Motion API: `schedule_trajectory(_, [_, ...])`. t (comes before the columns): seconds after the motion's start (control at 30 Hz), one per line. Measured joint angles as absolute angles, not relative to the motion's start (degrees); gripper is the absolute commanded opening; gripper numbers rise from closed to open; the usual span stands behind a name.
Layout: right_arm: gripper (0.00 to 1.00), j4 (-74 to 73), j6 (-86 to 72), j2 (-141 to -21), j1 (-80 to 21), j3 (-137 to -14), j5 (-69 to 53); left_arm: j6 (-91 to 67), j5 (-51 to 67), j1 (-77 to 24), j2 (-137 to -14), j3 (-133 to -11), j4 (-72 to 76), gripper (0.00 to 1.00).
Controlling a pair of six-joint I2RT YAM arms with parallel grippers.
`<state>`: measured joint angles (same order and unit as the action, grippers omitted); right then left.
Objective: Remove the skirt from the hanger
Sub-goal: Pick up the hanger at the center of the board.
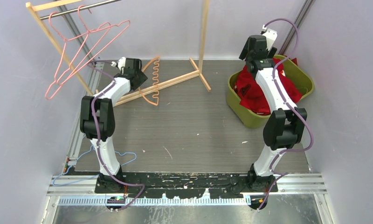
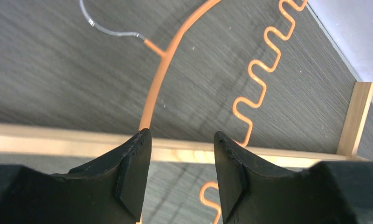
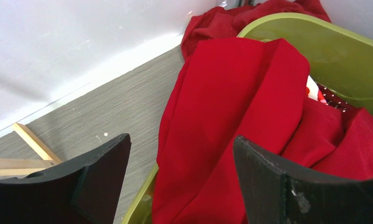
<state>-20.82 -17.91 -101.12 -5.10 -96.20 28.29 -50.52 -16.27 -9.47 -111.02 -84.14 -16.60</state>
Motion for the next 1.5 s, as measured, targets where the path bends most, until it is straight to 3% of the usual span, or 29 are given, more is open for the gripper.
schedule_trajectory(0.73, [0.84,-21.04,-17.93,-104.66,-3.57,-96.20,28.18,-41.39,-8.82,-5.10,-119.87,-90.15,-17.65,0.48])
schedule_trajectory(0.83, [0.84,-21.08,-17.91,-104.75,-3.51,-96.20,28.16,-39.88,-7.46,-5.02,-121.40,-90.96,-18.00,0.39])
schedule_trajectory(0.93, [0.84,-21.06,-17.91,-104.75,-3.36,-96.20,28.18,-38.33,-6.11,-4.97,-123.04,-92.12,-18.55,0.07])
schedule_trajectory(0.97, [0.84,-21.06,-17.91,-104.75,-3.27,-96.20,28.18,-37.28,-5.58,-4.95,-123.55,-92.53,-18.92,0.01])
schedule_trajectory(1.5, [0.82,-21.12,-19.05,-104.75,-3.14,-96.20,27.11,-24.67,-1.89,-6.79,-122.80,-96.73,-25.56,0.00])
